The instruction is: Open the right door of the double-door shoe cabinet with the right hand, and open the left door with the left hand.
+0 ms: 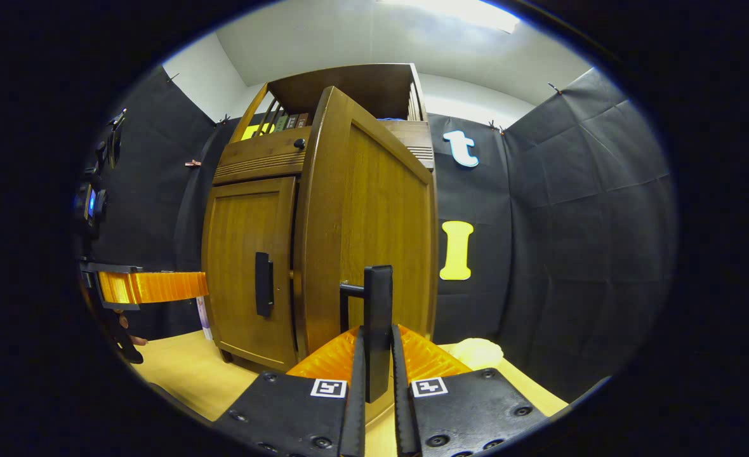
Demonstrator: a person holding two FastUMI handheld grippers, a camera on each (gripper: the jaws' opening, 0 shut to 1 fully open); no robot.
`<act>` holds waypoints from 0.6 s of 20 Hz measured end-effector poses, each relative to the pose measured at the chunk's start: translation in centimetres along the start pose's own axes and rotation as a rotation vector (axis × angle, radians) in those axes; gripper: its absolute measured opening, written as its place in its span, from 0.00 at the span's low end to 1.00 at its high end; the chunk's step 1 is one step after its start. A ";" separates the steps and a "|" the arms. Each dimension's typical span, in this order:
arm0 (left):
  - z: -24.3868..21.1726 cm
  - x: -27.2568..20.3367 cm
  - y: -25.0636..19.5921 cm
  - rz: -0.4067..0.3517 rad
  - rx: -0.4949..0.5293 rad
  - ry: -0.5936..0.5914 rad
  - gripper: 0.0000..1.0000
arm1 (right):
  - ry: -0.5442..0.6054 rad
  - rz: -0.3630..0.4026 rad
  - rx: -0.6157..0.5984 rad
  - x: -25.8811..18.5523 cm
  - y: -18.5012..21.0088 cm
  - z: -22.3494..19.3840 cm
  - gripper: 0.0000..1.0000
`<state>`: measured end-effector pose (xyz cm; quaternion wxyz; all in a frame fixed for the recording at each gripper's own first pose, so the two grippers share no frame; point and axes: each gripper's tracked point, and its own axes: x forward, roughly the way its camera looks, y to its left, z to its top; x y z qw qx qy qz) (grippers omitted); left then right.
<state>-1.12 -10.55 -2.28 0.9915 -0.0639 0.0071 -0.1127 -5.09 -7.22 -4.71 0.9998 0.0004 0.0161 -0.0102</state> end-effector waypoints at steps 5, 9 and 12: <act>-0.7 1.2 -1.5 0.011 0.055 0.005 0.94 | -0.024 -0.047 0.003 -0.6 -3.7 0.9 0.17; -0.6 2.9 -2.0 0.016 0.053 -0.023 0.94 | -0.027 -0.089 0.000 -1.2 -7.0 1.0 0.17; -0.5 4.1 -1.5 0.058 0.057 -0.044 0.94 | -0.036 -0.105 -0.014 -1.8 -8.9 1.3 0.17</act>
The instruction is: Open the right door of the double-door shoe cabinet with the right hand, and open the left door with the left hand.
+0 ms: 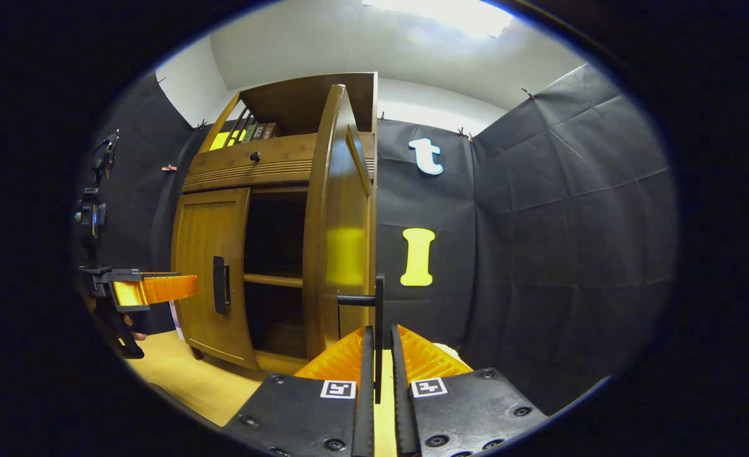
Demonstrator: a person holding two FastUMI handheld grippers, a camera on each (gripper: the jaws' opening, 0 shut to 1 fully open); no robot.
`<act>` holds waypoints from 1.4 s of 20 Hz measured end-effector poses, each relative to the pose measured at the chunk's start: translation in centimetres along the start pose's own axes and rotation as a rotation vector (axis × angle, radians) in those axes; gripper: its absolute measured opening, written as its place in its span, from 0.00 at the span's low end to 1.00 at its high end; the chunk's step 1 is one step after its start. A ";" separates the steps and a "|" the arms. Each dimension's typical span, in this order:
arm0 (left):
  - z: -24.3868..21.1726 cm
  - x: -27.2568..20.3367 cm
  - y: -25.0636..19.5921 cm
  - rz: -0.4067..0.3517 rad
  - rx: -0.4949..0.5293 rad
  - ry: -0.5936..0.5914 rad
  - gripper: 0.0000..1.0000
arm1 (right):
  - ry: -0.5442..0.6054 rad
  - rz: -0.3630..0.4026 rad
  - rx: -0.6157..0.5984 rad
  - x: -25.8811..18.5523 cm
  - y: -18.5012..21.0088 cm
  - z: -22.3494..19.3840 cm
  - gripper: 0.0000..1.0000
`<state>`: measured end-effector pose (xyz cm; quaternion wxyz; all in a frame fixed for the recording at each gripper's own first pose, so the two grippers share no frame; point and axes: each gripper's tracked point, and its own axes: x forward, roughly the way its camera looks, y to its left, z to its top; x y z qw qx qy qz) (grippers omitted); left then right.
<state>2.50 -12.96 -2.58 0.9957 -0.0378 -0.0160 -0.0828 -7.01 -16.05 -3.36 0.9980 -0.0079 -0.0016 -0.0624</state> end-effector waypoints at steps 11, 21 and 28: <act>-1.5 2.3 2.1 0.075 -0.015 0.030 0.94 | -0.011 -0.070 -0.017 -2.6 -4.3 0.6 0.17; -2.5 4.5 6.0 0.099 0.059 0.020 0.94 | -0.112 0.147 0.127 -5.2 2.8 4.2 0.26; -2.1 8.7 10.8 0.219 0.138 -0.022 0.94 | -0.110 0.223 0.005 -5.4 7.5 3.9 0.86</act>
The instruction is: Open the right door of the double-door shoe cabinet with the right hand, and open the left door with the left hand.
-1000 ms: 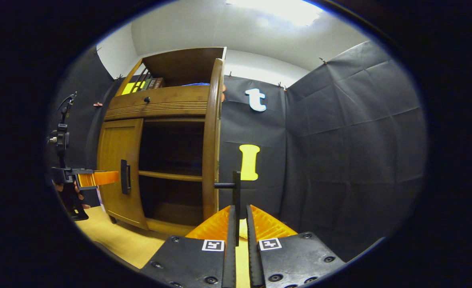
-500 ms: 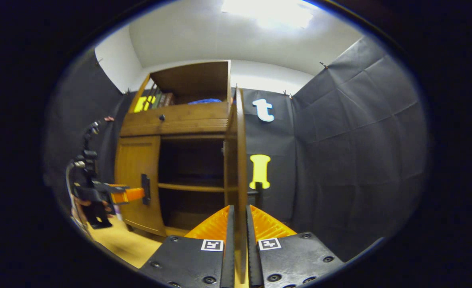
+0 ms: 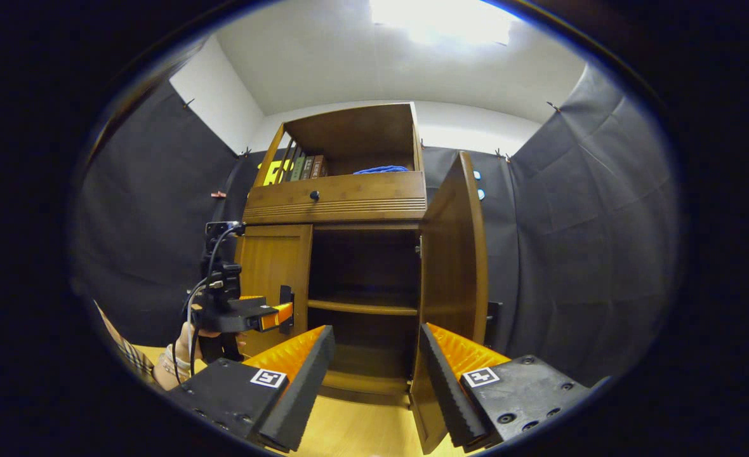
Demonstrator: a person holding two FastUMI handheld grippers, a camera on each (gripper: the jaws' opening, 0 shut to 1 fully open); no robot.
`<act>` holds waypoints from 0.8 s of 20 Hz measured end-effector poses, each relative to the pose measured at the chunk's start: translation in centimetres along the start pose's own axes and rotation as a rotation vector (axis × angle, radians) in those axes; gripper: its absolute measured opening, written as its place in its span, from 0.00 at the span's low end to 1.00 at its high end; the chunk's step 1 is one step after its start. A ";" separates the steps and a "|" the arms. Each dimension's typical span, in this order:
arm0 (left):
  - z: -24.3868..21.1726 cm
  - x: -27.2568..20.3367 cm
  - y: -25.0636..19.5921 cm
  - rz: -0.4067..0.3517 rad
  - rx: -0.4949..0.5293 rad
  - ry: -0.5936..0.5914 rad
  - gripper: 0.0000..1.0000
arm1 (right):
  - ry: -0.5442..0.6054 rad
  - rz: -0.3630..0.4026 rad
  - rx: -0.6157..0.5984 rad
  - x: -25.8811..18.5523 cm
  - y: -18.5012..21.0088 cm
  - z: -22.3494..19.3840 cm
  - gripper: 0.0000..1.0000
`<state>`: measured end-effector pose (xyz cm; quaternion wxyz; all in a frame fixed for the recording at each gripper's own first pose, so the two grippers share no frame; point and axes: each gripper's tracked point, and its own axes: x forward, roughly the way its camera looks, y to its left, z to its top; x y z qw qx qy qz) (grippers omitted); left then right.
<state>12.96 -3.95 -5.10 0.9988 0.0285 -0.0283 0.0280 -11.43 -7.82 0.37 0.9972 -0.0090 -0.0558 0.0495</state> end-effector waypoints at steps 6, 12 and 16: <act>-0.9 3.3 0.5 0.015 0.026 -0.010 0.85 | 0.057 -0.027 -0.024 1.6 -0.2 -1.6 0.94; -1.3 4.6 0.0 0.015 0.031 -0.024 0.62 | 0.062 -0.074 -0.042 2.4 -1.4 -2.3 0.92; -1.4 4.4 0.3 0.000 -0.063 -0.018 0.38 | 0.104 -0.080 -0.045 2.3 -1.7 -3.3 0.93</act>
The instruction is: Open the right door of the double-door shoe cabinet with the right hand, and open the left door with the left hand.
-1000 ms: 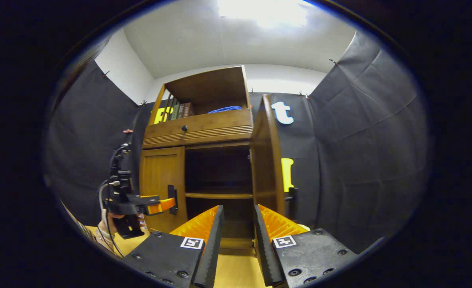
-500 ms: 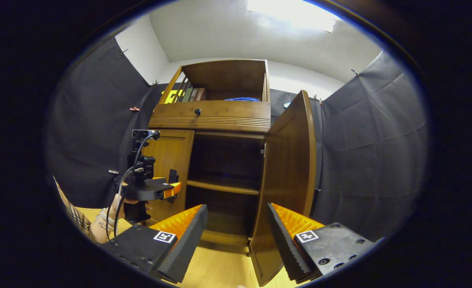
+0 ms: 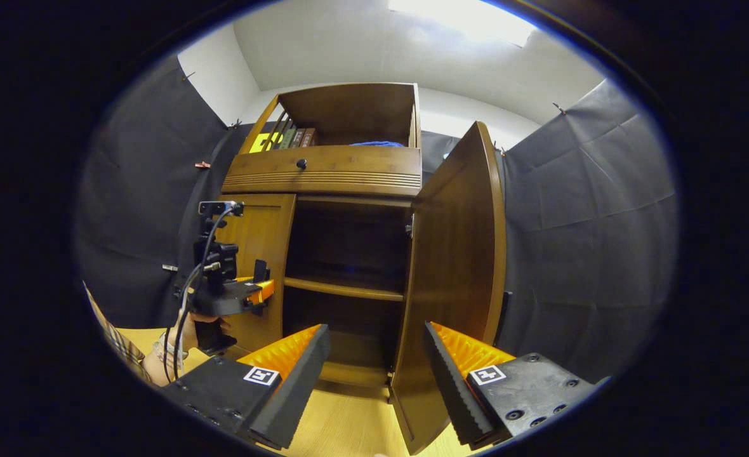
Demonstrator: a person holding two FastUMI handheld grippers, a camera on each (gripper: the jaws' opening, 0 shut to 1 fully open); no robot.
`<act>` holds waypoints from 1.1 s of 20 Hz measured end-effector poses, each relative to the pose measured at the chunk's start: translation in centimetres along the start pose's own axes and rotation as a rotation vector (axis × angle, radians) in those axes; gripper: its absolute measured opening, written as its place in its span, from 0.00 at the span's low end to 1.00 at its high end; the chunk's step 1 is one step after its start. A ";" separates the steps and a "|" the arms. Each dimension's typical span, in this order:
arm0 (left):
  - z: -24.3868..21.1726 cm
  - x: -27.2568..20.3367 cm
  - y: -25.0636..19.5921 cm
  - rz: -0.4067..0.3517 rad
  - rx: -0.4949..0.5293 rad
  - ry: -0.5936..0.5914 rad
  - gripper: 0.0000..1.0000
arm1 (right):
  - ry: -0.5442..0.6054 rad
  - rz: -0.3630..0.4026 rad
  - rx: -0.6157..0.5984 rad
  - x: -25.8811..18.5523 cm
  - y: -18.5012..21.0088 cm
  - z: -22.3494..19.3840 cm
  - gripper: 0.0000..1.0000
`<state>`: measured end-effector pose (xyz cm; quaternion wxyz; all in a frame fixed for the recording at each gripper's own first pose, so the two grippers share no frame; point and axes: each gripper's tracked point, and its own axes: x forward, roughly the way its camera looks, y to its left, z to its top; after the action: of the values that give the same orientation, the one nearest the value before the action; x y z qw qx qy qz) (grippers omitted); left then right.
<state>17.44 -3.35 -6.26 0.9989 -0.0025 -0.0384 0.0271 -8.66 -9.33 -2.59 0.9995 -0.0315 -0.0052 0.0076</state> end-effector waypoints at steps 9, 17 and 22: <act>0.5 -3.6 0.0 -0.124 -0.065 0.053 0.34 | 0.014 -0.006 0.017 0.2 1.0 0.0 0.94; 1.2 -8.6 1.0 -0.225 -0.098 0.088 0.34 | 0.034 0.032 0.051 0.0 4.2 -0.2 0.92; 1.7 -11.7 2.2 -0.249 -0.100 0.101 0.33 | 0.026 0.078 0.063 0.3 6.7 -0.2 0.93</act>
<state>5.56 -1.76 -5.45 0.9938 -0.0486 0.0104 -0.0993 -8.47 -2.69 -3.24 0.9989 -0.0005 0.0094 0.0465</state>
